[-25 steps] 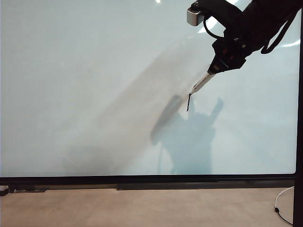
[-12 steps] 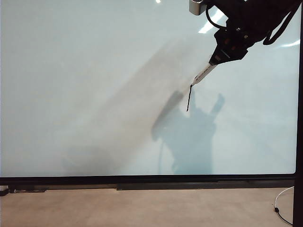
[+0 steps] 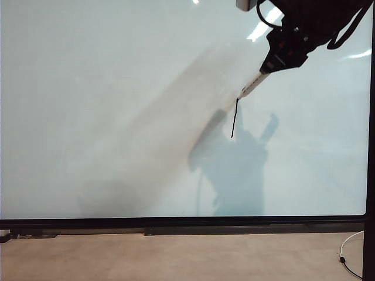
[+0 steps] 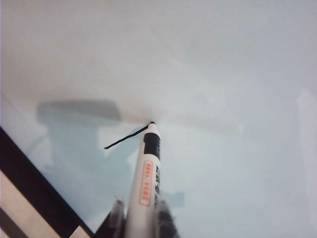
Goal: Pick up the pen on the shelf to the right of the whiteboard and draw a rectangle.
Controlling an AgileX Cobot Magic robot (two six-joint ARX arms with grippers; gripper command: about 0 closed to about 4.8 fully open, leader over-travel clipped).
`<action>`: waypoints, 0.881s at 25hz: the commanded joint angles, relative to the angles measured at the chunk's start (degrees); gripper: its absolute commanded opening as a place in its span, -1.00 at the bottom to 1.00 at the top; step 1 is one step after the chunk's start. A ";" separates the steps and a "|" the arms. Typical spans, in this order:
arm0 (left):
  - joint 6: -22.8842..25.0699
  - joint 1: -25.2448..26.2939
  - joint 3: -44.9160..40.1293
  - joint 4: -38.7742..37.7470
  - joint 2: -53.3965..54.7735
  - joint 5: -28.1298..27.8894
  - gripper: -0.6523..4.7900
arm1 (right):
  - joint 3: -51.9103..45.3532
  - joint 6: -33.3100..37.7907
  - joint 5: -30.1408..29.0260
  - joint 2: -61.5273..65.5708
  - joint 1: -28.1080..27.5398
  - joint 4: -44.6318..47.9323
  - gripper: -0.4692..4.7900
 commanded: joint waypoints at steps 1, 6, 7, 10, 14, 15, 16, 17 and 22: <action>-0.17 0.00 0.15 0.72 0.02 0.24 -0.78 | 0.48 0.07 0.98 -1.09 -0.04 2.91 -0.85; -0.17 0.00 0.15 0.70 0.02 0.24 -0.78 | 0.46 1.22 0.63 -1.33 -0.02 1.73 -0.85; -0.17 0.00 0.15 0.72 0.02 0.24 -0.78 | 0.46 1.75 -0.09 -1.70 0.04 0.70 -0.85; -0.17 0.00 0.15 0.70 0.02 0.24 -0.78 | 0.35 3.13 0.07 -3.65 2.21 -3.78 -0.85; -0.17 0.00 0.15 0.70 0.02 0.24 -0.78 | 0.26 6.84 -0.20 -4.61 3.48 -5.05 -0.85; -0.17 0.00 0.15 0.72 0.02 0.24 -0.78 | 0.17 7.67 -0.26 -4.76 3.61 -4.98 -0.85; -0.17 0.00 0.15 0.70 0.02 0.24 -0.78 | 0.11 8.57 -0.42 -4.83 3.85 -4.92 -0.85; -0.17 0.00 0.15 0.72 0.02 0.24 -0.78 | 0.07 9.51 -0.44 -4.98 3.87 -4.98 -0.85; -0.17 0.00 0.15 0.70 0.02 0.22 -0.78 | -1.92 17.33 -1.29 -6.32 3.85 -1.29 -0.85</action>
